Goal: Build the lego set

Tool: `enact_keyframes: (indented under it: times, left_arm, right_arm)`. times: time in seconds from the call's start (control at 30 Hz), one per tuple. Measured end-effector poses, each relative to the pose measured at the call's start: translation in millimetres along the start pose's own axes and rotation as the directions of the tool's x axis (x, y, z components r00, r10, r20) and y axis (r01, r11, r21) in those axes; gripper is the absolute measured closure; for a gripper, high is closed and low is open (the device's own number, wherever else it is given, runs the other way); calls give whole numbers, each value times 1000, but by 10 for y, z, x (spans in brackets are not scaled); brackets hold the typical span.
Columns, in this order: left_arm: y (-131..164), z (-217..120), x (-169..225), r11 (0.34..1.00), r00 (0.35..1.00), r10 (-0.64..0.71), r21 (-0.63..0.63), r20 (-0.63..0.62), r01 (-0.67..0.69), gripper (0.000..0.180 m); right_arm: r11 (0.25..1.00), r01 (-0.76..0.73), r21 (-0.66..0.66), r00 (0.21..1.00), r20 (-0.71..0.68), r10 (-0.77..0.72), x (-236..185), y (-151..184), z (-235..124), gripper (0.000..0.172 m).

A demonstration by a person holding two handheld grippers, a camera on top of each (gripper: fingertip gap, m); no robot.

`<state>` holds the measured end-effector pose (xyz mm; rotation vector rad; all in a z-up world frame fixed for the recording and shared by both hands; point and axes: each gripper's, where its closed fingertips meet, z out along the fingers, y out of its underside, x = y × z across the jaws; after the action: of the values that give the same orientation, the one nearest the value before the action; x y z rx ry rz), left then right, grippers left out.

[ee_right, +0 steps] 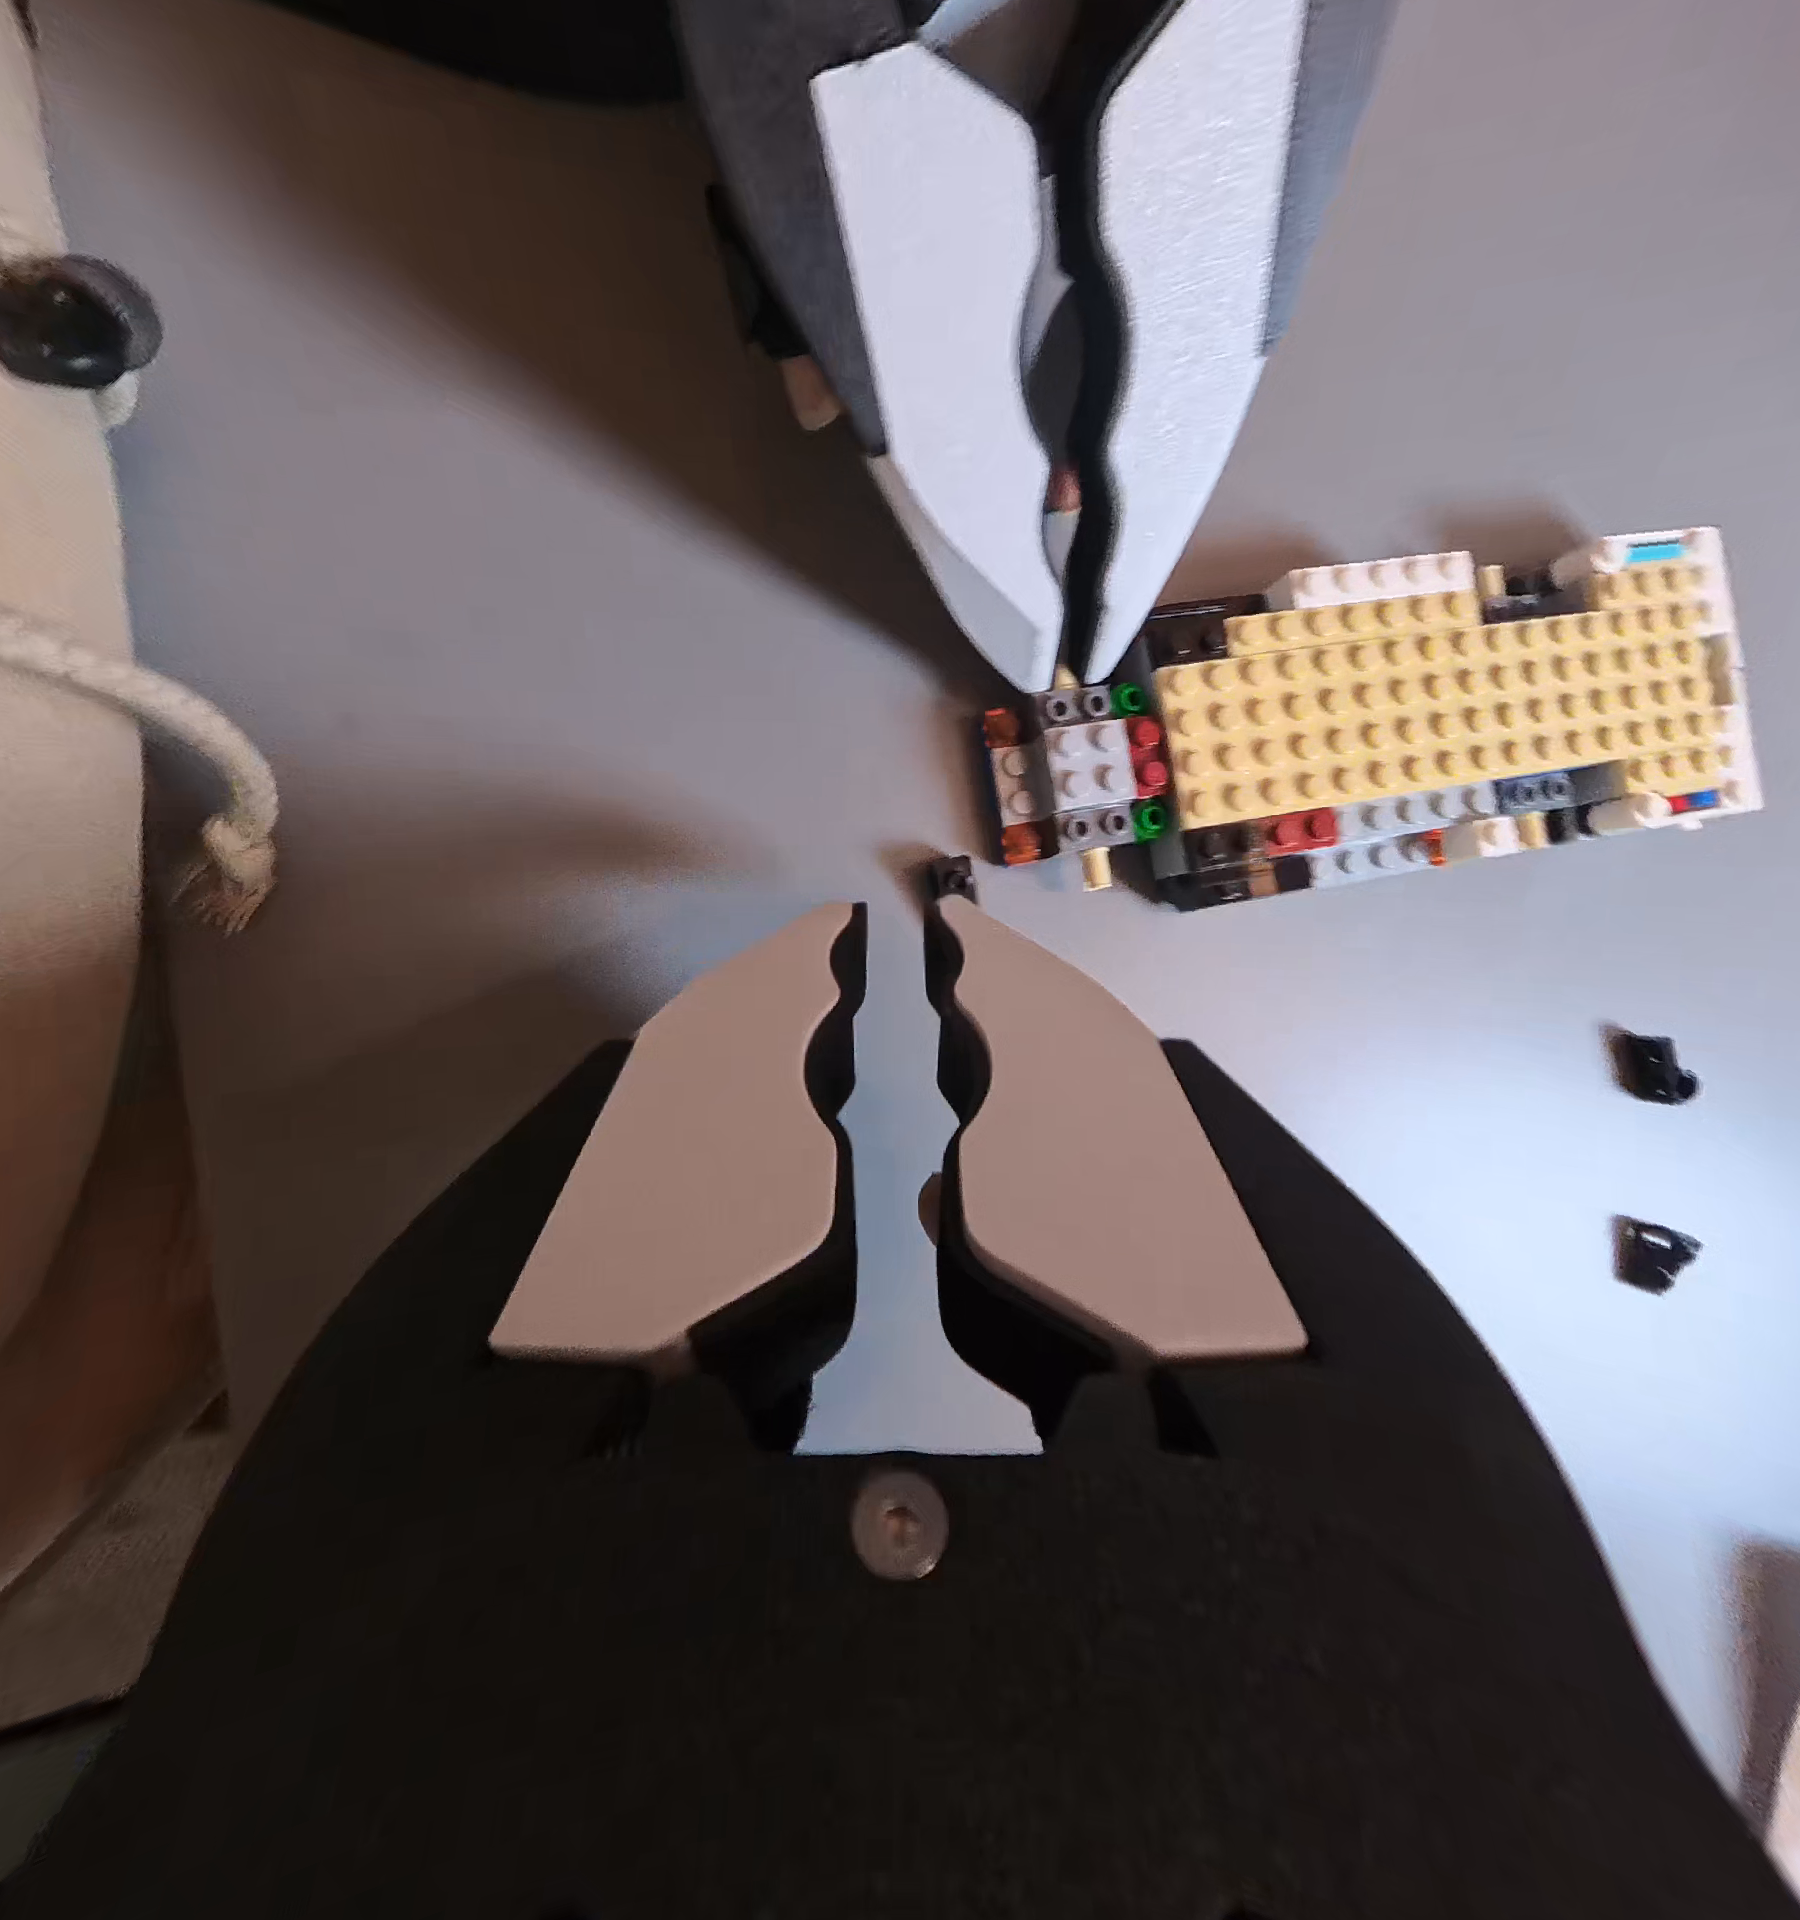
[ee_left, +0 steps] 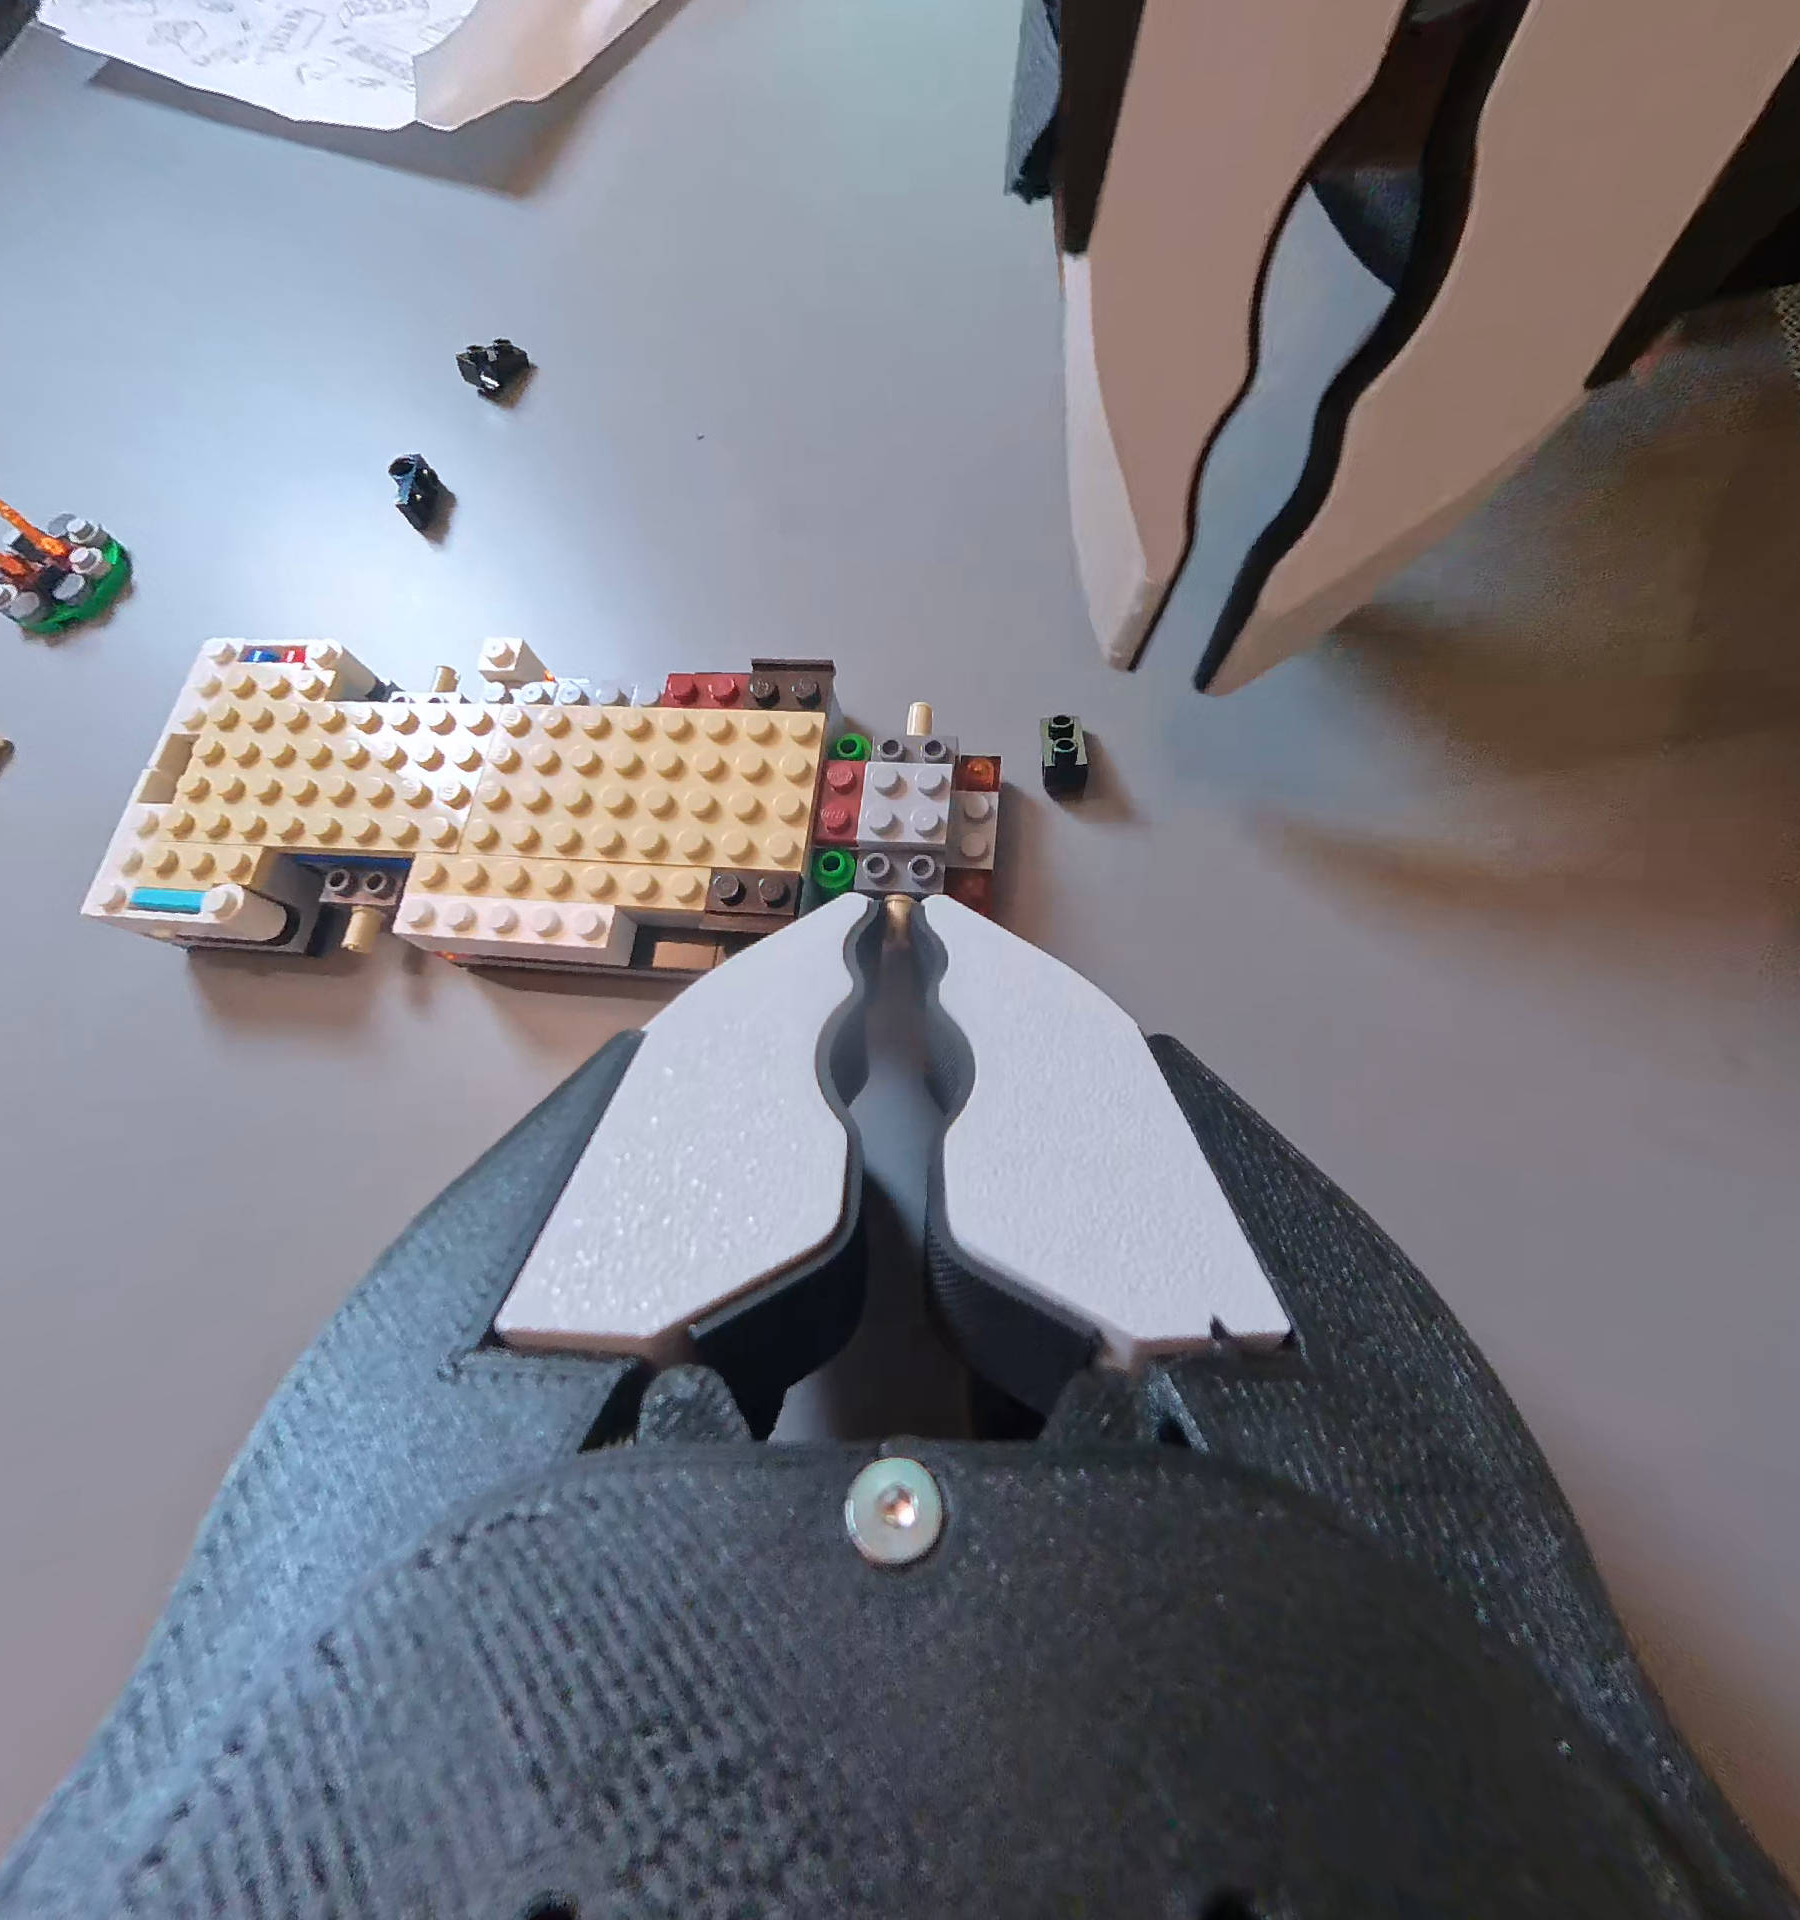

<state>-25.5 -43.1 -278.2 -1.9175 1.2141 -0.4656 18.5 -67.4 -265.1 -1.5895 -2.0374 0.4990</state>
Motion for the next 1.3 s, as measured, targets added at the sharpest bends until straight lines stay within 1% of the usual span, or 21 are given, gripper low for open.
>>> enact_keyframes:
  times: [0.1, 0.23, 0.37, 0.43, 0.57, 0.7, 0.83, 0.93, 1.1, 1.3]
  left_arm:
    - [-5, 1, 18, 1000, 1000, 1, 5, -13, -1, 176]
    - [1, -5, 15, 1000, 1000, 10, 6, -6, -10, 176]
    - [3, -10, 16, 1000, 1000, 8, 9, -9, -8, 176]
    - [2, -11, 16, 1000, 1000, 7, 11, -10, -7, 176]
    - [-4, -10, 23, 1000, 1000, 9, 13, -12, -8, 176]
    - [-15, -5, 48, 1000, 1000, 11, 15, -22, -11, 176]
    - [-21, 5, 60, 1000, 1000, 18, 13, -17, -18, 176]
    - [-23, 10, 67, 999, 999, 32, 10, -7, -32, 176]
    - [-24, 25, 79, 998, 998, 61, 2, 12, -61, 176]
    - [-31, 32, 91, 998, 998, 64, 6, 10, -64, 176]
  right_arm:
    - [999, -47, -11, 999, -16, 47, 88, -40, 104, 156]
    - [998, -19, -64, 999, 35, 22, 37, 1, 238, 158]
    - [997, 4, -74, 994, 108, 4, -106, 32, 180, 160]
    - [998, 1, -64, 994, 110, 6, -130, 56, 92, 160]
    - [995, -92, -32, 995, 32, 93, -70, 111, -32, 157]
    - [993, -116, -2, 992, -54, 116, -44, 147, -20, 157]
    - [998, -66, 11, 992, -106, 67, -65, 113, 52, 157]
    - [1000, -3, -16, 989, -147, 1, -39, 149, 101, 157]
    - [998, 55, -33, 980, -189, -60, -3, 141, 116, 158]
    - [996, 82, -30, 977, -194, -87, -23, 124, 122, 157]
